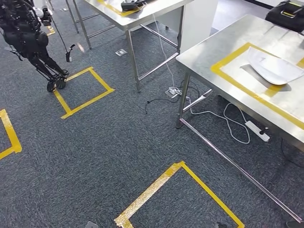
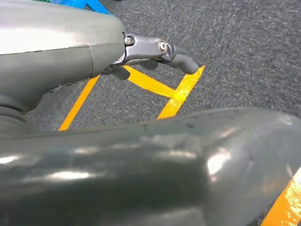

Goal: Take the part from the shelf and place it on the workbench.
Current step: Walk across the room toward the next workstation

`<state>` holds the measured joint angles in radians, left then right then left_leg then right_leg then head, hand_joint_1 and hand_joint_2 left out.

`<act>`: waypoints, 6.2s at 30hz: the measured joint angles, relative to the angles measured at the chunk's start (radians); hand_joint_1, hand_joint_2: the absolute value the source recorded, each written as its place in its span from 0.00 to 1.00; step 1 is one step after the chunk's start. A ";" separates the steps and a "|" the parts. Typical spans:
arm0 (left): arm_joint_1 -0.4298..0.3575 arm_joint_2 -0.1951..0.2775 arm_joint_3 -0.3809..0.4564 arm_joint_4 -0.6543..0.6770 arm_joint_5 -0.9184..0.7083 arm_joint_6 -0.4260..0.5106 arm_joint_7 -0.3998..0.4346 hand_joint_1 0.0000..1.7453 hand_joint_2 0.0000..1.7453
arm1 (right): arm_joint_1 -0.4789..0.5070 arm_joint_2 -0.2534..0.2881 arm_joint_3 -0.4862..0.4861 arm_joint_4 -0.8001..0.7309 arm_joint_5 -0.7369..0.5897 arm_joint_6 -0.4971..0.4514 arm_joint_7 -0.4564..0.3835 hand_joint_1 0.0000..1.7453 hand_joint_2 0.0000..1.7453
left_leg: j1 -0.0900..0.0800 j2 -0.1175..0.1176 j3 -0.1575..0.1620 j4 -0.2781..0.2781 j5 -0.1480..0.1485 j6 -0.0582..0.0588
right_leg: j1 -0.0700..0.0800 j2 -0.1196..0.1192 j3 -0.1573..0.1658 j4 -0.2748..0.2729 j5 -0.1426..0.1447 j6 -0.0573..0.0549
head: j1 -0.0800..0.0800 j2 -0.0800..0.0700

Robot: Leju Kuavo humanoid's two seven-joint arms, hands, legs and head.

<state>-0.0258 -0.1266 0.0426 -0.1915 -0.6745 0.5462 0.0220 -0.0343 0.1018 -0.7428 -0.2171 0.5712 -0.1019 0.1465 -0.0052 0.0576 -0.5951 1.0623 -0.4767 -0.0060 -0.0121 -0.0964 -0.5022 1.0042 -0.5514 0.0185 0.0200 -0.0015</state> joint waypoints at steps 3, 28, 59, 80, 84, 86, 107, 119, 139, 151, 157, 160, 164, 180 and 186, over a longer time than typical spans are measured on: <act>0.002 0.007 -0.003 0.000 -0.007 0.003 -0.003 0.00 0.00 | -0.007 0.016 -0.024 0.001 -0.021 0.003 -0.005 0.00 0.00 | -0.008 -0.004 0.012 -0.033 -0.002 0.021 | 0.004 -0.032 0.011 -0.005 -0.007 0.014 | 0.002 0.000; -0.003 0.095 0.016 0.000 0.000 0.093 -0.091 0.00 0.00 | -0.012 0.065 -0.050 0.010 0.026 0.030 -0.079 0.00 0.00 | 0.015 -0.054 -0.075 0.159 -0.063 -0.015 | -0.002 0.027 -0.022 0.001 0.021 -0.021 | 0.001 0.000; 0.008 0.044 0.090 0.001 0.050 0.054 0.002 0.00 0.00 | -0.001 0.022 -0.047 0.015 0.102 0.018 -0.033 0.00 0.00 | 0.013 -0.043 -0.054 0.121 -0.047 -0.012 | -0.002 0.024 -0.022 0.002 0.021 -0.019 | 0.004 0.000; -0.005 -0.015 0.121 0.001 0.079 0.029 -0.071 0.00 0.00 | -0.006 -0.006 -0.012 0.014 0.146 0.069 -0.037 0.00 0.00 | 0.006 -0.190 0.016 -0.041 0.002 0.016 | -0.005 0.163 -0.047 0.012 0.038 0.001 | 0.017 0.000; -0.013 -0.016 0.142 0.001 0.100 0.024 -0.084 0.00 0.00 | -0.007 -0.007 -0.011 0.014 0.148 0.071 -0.043 0.00 0.00 | 0.003 -0.096 -0.043 0.091 -0.077 -0.002 | -0.006 0.108 -0.037 0.002 0.039 -0.019 | 0.005 0.000; -0.020 -0.017 0.150 0.001 0.105 0.017 -0.085 0.00 0.00 | -0.006 -0.008 -0.011 0.014 0.150 0.071 -0.044 0.00 0.00 | 0.006 -0.074 -0.097 0.206 -0.120 -0.008 | -0.004 0.076 -0.034 0.002 0.036 -0.023 | 0.004 0.000; -0.004 -0.025 0.235 0.001 0.169 -0.010 -0.042 0.00 0.00 | -0.004 -0.005 0.032 0.016 0.213 0.082 -0.095 0.00 0.00 | 0.004 -0.155 0.025 -0.041 -0.001 0.034 | -0.012 0.161 -0.061 0.052 0.024 0.024 | 0.013 0.000; -0.001 -0.023 0.251 0.001 0.164 -0.009 -0.045 0.00 0.00 | -0.003 0.006 0.055 0.018 0.249 0.054 -0.006 0.00 0.00 | 0.008 -0.063 -0.103 0.213 -0.085 -0.009 | -0.007 0.040 -0.019 0.011 0.014 -0.022 | -0.002 0.000; -0.002 -0.044 0.254 0.001 0.167 -0.042 0.004 0.00 0.00 | 0.000 -0.001 0.056 0.018 0.256 0.050 -0.027 0.00 0.00 | 0.007 -0.173 0.018 -0.032 -0.006 0.022 | -0.016 0.186 -0.054 0.033 0.025 0.026 | 0.010 0.000; -0.002 -0.046 0.302 0.001 0.222 -0.069 -0.034 0.00 0.00 | 0.003 -0.004 0.059 0.018 0.278 0.061 -0.042 0.00 0.00 | 0.008 -0.044 -0.059 0.119 -0.034 -0.004 | -0.008 0.028 -0.016 0.017 0.009 -0.013 | -0.003 0.000; -0.007 -0.045 0.326 0.001 0.227 -0.057 -0.025 0.00 0.00 | -0.002 -0.004 0.066 0.018 0.287 0.064 -0.033 0.00 0.00 | -0.008 -0.013 0.011 -0.032 0.000 0.024 | 0.001 -0.024 0.004 0.013 -0.013 0.015 | -0.003 0.000; -0.004 -0.046 0.330 0.001 0.226 -0.054 -0.020 0.00 0.00 | -0.004 -0.004 0.070 0.018 0.285 0.062 -0.040 0.00 0.00 | 0.002 -0.044 0.015 -0.042 0.007 0.037 | -0.003 0.060 -0.041 0.112 -0.074 0.026 | 0.004 0.000; -0.006 -0.046 0.332 0.001 0.223 -0.051 -0.022 0.00 0.00 | 0.003 -0.004 0.072 0.018 0.291 0.058 -0.043 0.00 0.00 | 0.004 -0.099 0.016 -0.042 0.007 0.041 | -0.004 0.094 -0.151 0.293 -0.109 0.029 | 0.006 0.000; -0.007 -0.046 0.348 0.001 0.205 -0.046 -0.025 0.00 0.00 | 0.002 -0.003 0.115 0.018 0.349 0.037 -0.048 0.00 0.00 | 0.009 -0.066 -0.106 0.213 -0.085 -0.013 | -0.006 0.058 -0.024 0.014 0.019 -0.021 | -0.010 0.000; -0.005 -0.038 0.350 0.001 0.205 -0.044 -0.037 0.00 0.00 | -0.004 0.004 0.114 0.018 0.318 0.034 -0.077 0.00 0.00 | -0.004 -0.052 0.017 -0.035 0.001 0.017 | 0.000 0.043 -0.016 0.010 0.010 0.000 | -0.009 0.000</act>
<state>-0.0310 -0.1649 0.3923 -0.1907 -0.4697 0.5022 -0.0150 -0.0386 0.1059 -0.6290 -0.1991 0.8892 -0.0678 0.0699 -0.0094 0.0055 -0.5785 1.0275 -0.4759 0.0114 -0.0119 -0.0529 -0.5180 1.0145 -0.5414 0.0184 0.0110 -0.0015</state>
